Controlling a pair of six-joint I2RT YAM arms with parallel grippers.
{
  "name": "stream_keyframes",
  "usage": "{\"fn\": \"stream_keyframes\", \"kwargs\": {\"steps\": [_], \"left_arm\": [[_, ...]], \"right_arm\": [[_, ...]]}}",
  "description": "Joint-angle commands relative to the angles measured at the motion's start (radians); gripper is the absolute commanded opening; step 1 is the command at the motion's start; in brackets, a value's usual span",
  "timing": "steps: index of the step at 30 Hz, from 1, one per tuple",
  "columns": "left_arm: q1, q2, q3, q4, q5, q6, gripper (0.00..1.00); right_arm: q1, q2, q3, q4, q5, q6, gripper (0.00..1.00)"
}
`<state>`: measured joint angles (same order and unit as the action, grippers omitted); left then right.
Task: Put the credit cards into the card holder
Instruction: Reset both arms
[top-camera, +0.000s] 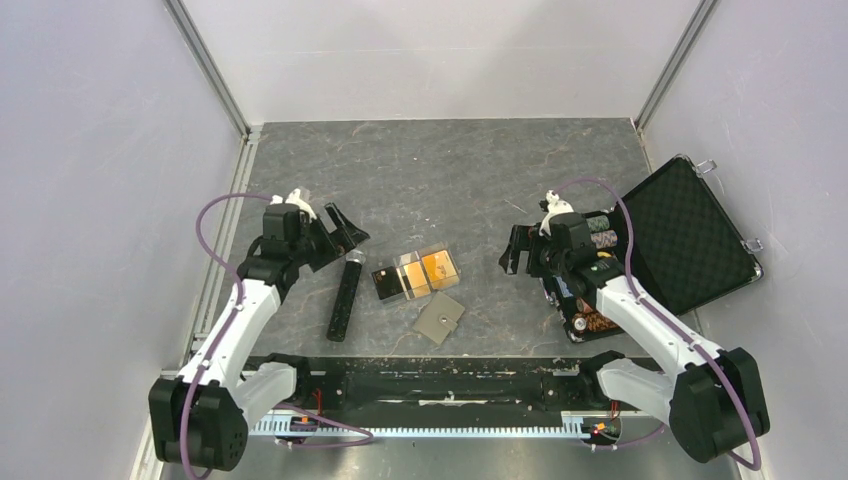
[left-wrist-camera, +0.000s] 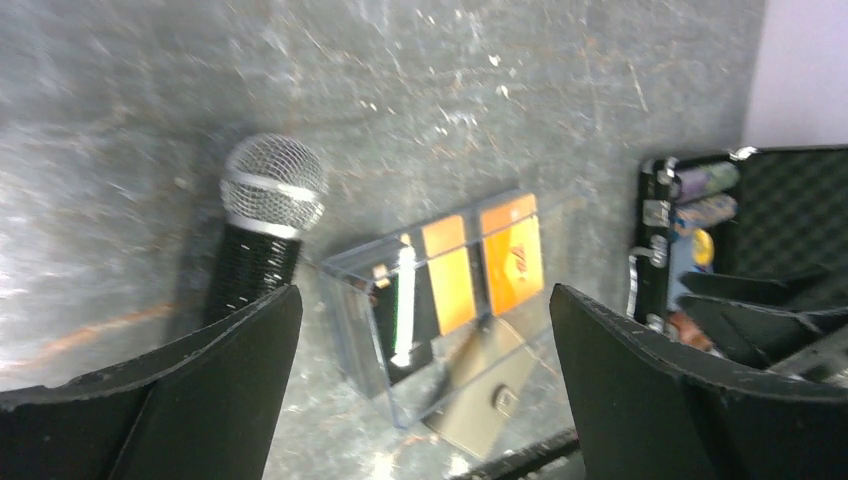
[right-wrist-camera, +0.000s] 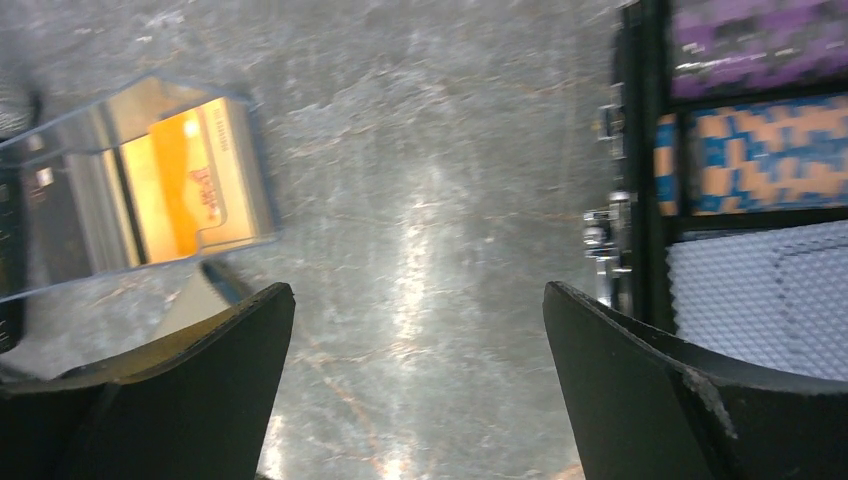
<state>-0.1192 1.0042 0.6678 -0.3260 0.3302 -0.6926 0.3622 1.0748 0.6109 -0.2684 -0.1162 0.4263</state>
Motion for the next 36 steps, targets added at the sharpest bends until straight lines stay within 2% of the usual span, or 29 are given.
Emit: {"fn": "stream_keyframes", "kwargs": {"steps": [1,5,11,17,22,28,33,36], "left_arm": [[0.006,-0.038,0.080,-0.041,-0.182,0.239,1.00],[0.006,-0.037,0.077,-0.007,-0.256,0.333,1.00],[0.005,-0.033,0.048,0.069,-0.267,0.410,1.00],[0.006,-0.054,0.000,0.151,-0.284,0.404,1.00],[0.005,-0.075,-0.040,0.189,-0.406,0.370,1.00],[0.006,-0.094,-0.106,0.271,-0.451,0.367,1.00],[0.006,-0.092,-0.200,0.454,-0.488,0.376,1.00],[0.004,-0.079,-0.279,0.600,-0.496,0.481,1.00]], "right_arm": [[-0.005,-0.033,0.067,-0.004,0.213,-0.123,0.98],[-0.005,-0.063,0.053,0.028,0.340,-0.210,0.98],[-0.004,-0.137,-0.027,0.136,0.455,-0.283,0.98],[-0.005,-0.244,-0.123,0.259,0.472,-0.318,0.98],[-0.005,-0.318,-0.219,0.347,0.477,-0.354,0.98],[-0.005,-0.345,-0.325,0.416,0.579,-0.399,0.96],[-0.004,-0.321,-0.397,0.515,0.700,-0.470,0.98],[-0.005,-0.297,-0.471,0.619,0.791,-0.517,0.98]]}}
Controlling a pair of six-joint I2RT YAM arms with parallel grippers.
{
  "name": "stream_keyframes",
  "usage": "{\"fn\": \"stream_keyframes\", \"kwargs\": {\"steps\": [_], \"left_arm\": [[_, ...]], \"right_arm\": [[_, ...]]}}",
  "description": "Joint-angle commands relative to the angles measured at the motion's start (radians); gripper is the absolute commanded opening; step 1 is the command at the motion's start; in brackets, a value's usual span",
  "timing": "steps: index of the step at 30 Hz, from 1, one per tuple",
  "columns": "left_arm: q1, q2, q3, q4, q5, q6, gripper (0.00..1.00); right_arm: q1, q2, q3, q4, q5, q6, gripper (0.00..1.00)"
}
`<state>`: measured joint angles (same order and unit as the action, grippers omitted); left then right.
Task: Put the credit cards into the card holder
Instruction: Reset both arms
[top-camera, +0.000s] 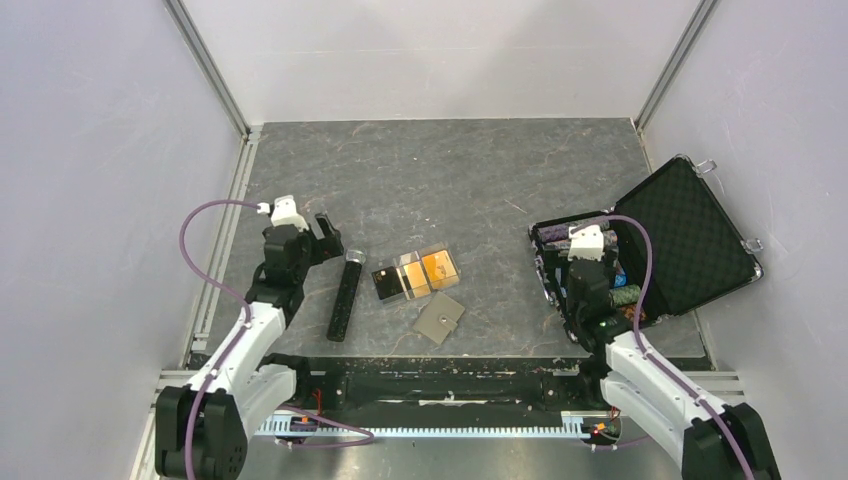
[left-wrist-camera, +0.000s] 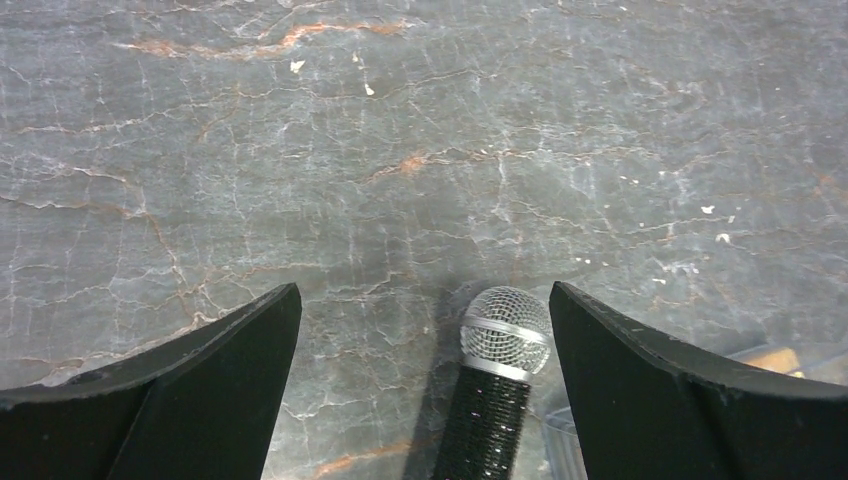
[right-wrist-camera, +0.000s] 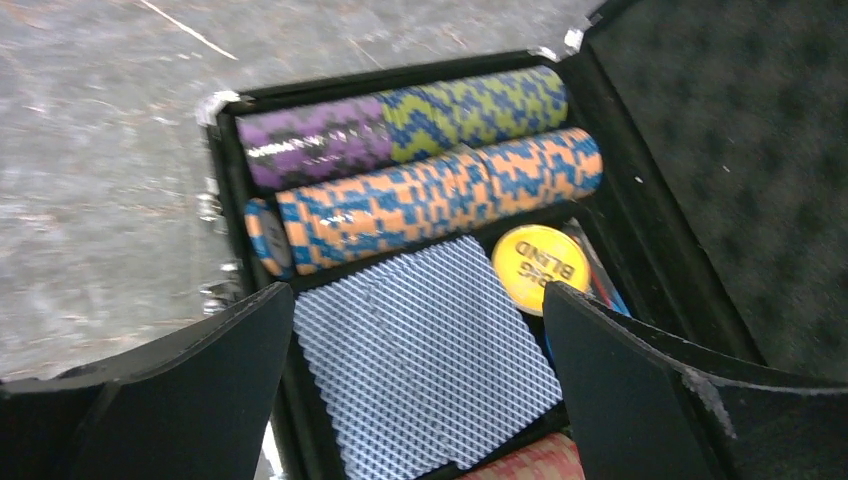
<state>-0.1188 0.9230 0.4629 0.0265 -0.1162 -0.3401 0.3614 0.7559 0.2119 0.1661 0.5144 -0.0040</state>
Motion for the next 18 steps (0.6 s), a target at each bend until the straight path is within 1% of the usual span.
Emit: {"fn": "stream_keyframes", "kwargs": {"steps": [1,4,6,7,8,10,12,15,18], "left_arm": [[0.005,0.009,-0.108,0.306,-0.056,0.153,1.00],[0.005,0.053,-0.201,0.497,-0.081,0.217,1.00],[0.005,0.116,-0.256,0.643,-0.093,0.232,1.00],[0.005,0.157,-0.260,0.684,-0.093,0.234,1.00],[0.005,0.193,-0.257,0.710,-0.092,0.236,1.00],[0.005,0.249,-0.211,0.686,-0.094,0.239,1.00],[0.005,0.313,-0.195,0.767,-0.089,0.272,1.00],[0.005,0.387,-0.180,0.856,-0.049,0.367,1.00],[0.005,0.481,-0.174,0.930,-0.041,0.382,1.00]], "right_arm": [[-0.005,0.029,-0.096,0.239,0.188,-0.104,0.98],[-0.013,0.053,-0.202,0.434,0.204,-0.156,0.98],[-0.024,0.085,-0.297,0.632,0.175,-0.182,0.98],[-0.034,0.113,-0.336,0.735,0.153,-0.195,0.98],[-0.048,0.155,-0.354,0.793,0.136,-0.188,0.98],[-0.077,0.249,-0.360,0.887,0.114,-0.157,0.98],[-0.096,0.321,-0.333,0.941,0.103,-0.178,0.98],[-0.140,0.414,-0.321,1.080,0.049,-0.208,0.98],[-0.205,0.467,-0.310,1.130,-0.003,-0.148,0.98]]}}
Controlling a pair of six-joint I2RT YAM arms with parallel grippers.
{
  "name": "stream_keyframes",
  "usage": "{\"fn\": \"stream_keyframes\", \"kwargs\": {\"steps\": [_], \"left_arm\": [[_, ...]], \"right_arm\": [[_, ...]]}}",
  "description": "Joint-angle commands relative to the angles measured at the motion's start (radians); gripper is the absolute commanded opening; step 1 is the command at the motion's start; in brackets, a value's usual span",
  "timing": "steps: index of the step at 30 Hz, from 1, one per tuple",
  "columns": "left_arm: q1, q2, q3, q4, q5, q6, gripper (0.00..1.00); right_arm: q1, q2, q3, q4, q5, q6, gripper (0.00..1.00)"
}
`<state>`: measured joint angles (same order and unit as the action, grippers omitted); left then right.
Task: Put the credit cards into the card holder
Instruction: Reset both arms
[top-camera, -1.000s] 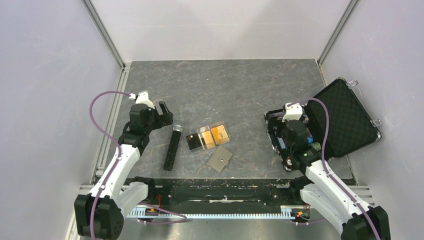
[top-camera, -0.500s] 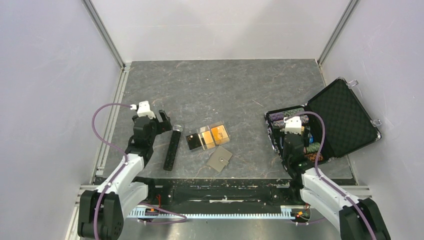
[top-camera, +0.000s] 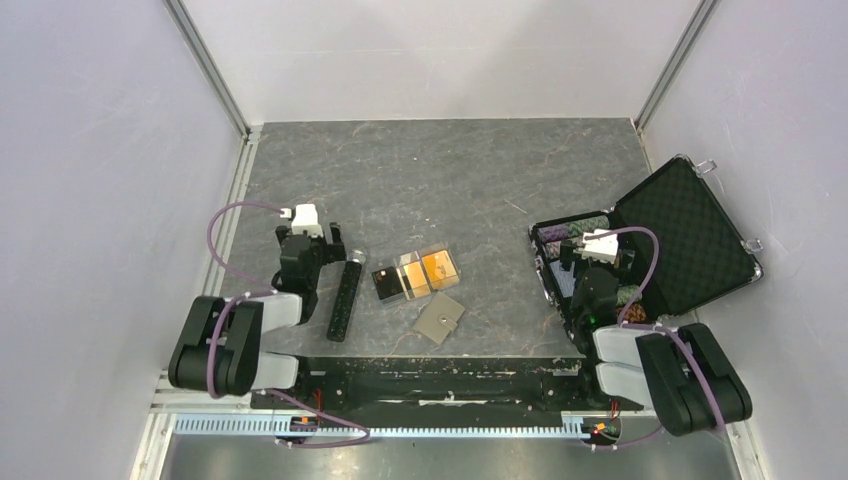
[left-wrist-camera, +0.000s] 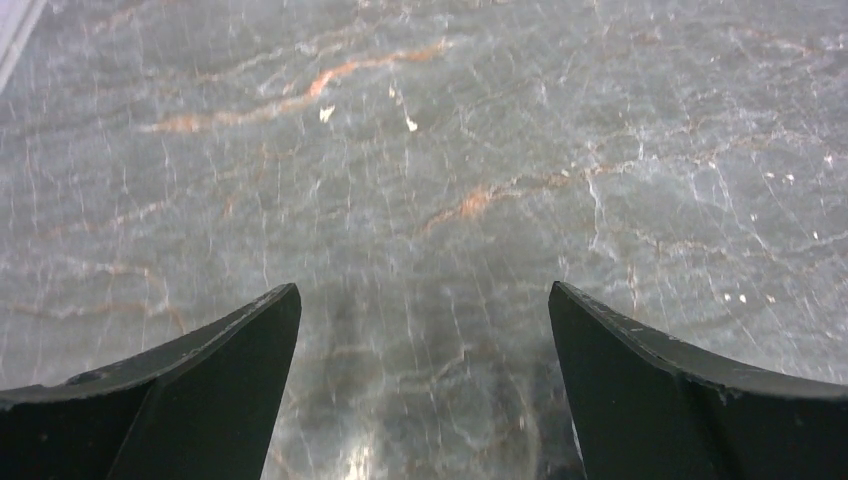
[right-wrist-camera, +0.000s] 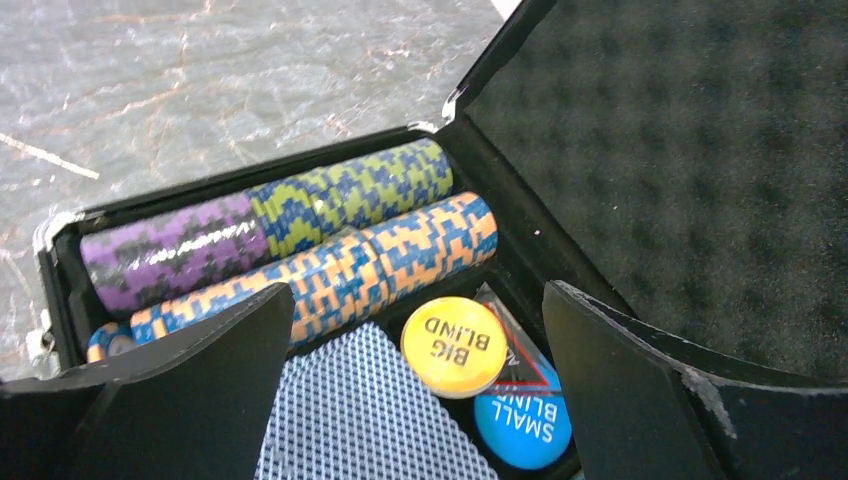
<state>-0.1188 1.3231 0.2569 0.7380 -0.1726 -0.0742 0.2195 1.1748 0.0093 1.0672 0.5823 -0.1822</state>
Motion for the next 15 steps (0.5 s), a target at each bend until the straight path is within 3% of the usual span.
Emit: {"fn": "stream_keyframes", "kwargs": {"steps": [1,3,6,9,11,15], "left_arm": [[0.005,0.109,0.022,0.264,0.037,0.122,1.00],[0.014,0.130,0.000,0.313,0.066,0.127,1.00],[0.017,0.135,-0.008,0.332,0.075,0.129,1.00],[0.018,0.146,-0.002,0.337,0.043,0.117,1.00],[0.017,0.143,0.011,0.308,0.003,0.096,1.00],[0.017,0.146,0.010,0.315,-0.006,0.093,1.00]], "right_arm": [[-0.082,0.079,-0.127,0.296,-0.076,0.055,0.97],[-0.116,0.141,-0.173,0.446,-0.124,0.073,0.98],[-0.123,0.216,-0.176,0.533,-0.180,0.055,0.98],[-0.123,0.187,-0.120,0.368,-0.191,0.059,0.98],[-0.123,0.200,-0.136,0.427,-0.200,0.052,0.98],[-0.122,0.199,-0.120,0.391,-0.218,0.045,0.98]]}}
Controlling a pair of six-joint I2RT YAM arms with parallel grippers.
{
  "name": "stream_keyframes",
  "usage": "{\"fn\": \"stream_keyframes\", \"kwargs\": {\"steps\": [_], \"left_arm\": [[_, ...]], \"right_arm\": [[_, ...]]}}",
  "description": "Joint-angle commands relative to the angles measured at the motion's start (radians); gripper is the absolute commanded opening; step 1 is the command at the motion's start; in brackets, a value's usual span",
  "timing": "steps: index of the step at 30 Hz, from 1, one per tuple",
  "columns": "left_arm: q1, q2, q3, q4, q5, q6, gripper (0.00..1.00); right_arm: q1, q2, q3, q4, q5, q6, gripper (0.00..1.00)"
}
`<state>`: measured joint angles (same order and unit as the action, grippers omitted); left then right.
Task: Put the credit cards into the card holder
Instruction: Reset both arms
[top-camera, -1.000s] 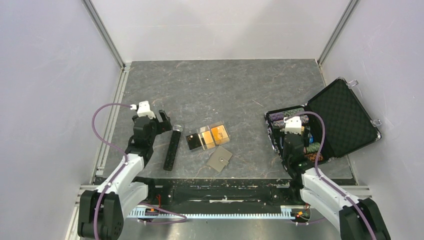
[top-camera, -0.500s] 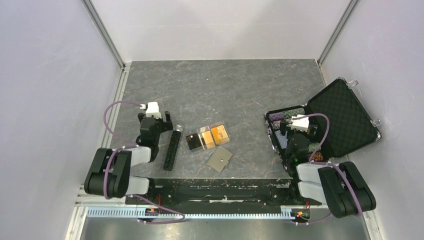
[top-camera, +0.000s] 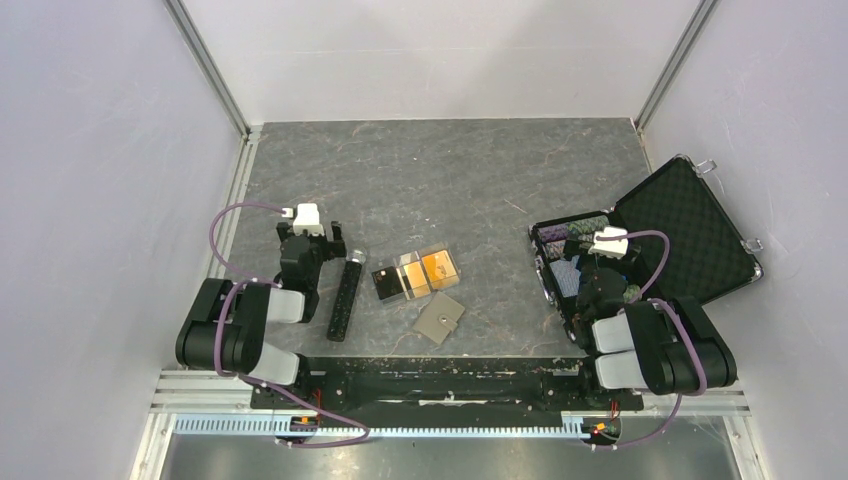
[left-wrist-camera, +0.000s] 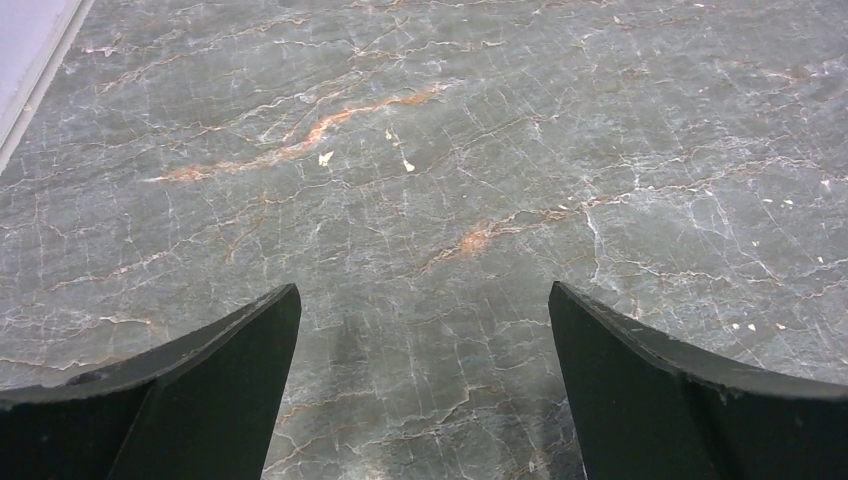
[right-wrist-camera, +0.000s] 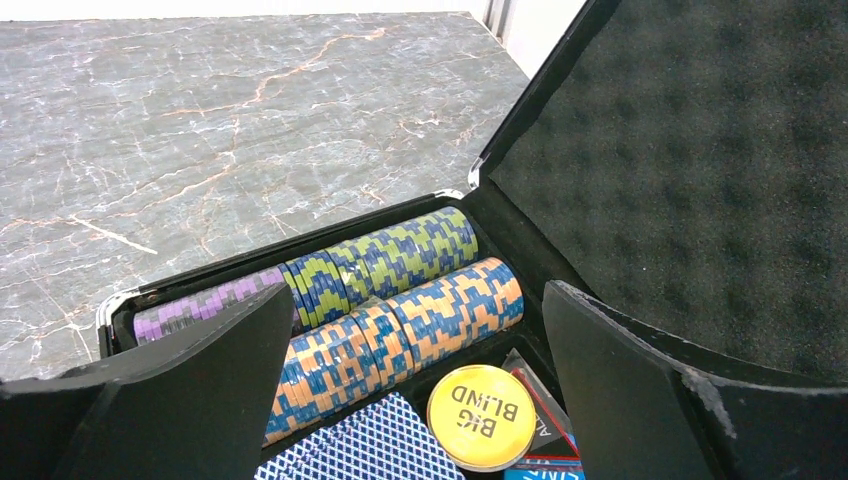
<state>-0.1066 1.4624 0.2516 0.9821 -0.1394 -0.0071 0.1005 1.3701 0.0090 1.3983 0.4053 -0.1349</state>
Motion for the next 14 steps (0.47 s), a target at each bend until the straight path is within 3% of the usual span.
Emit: {"fn": "stream_keyframes", "kwargs": {"steps": [1,14], "left_arm": [[0.005,0.007,0.015,0.072,-0.039,0.027,1.00],[0.005,0.008,0.018,0.066,-0.039,0.026,1.00]], "right_arm": [[-0.002,0.004,-0.119,0.060,-0.040,-0.002,0.98],[-0.002,0.005,-0.119,0.062,-0.039,-0.003,0.98]]}}
